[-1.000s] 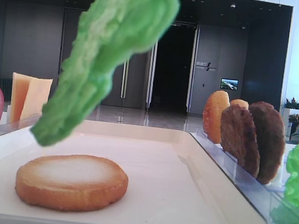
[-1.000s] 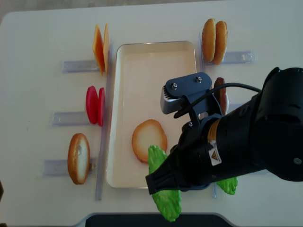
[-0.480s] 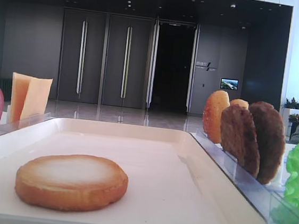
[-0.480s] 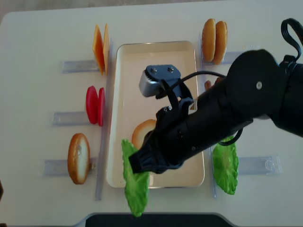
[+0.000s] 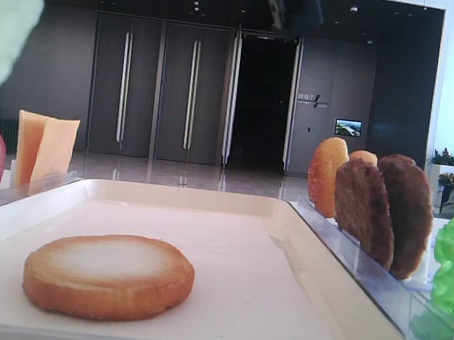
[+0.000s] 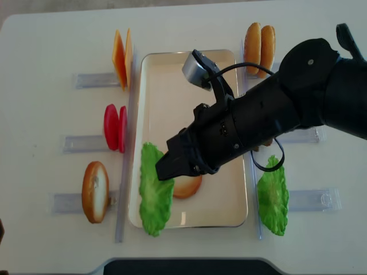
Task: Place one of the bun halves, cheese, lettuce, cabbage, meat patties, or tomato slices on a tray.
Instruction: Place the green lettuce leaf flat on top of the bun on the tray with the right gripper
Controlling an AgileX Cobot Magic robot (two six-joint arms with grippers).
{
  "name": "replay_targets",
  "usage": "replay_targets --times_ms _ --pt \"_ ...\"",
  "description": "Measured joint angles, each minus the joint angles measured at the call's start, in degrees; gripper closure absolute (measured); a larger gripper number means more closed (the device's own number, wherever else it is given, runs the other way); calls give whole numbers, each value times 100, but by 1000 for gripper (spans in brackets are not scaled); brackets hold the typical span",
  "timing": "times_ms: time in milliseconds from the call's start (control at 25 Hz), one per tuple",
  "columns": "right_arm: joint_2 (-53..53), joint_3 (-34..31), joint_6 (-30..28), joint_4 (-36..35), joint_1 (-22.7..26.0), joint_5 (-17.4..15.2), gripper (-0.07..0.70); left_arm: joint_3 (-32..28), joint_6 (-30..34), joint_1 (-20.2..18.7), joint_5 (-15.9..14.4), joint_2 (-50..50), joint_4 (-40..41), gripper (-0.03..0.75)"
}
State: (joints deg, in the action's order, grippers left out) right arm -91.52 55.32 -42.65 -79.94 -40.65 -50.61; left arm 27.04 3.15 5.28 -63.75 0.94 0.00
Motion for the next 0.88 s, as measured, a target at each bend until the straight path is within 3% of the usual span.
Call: replay_targets --times_ms 200,520,880 --pt "-457 0 -656 -762 122 -380 570 0 -6 0 0 0 0 496" --pt "-1073 0 -1221 -1063 241 -401 570 0 -11 0 0 0 0 496" --pt "-1510 0 -1640 -1239 697 -419 570 0 -16 0 0 0 0 496"
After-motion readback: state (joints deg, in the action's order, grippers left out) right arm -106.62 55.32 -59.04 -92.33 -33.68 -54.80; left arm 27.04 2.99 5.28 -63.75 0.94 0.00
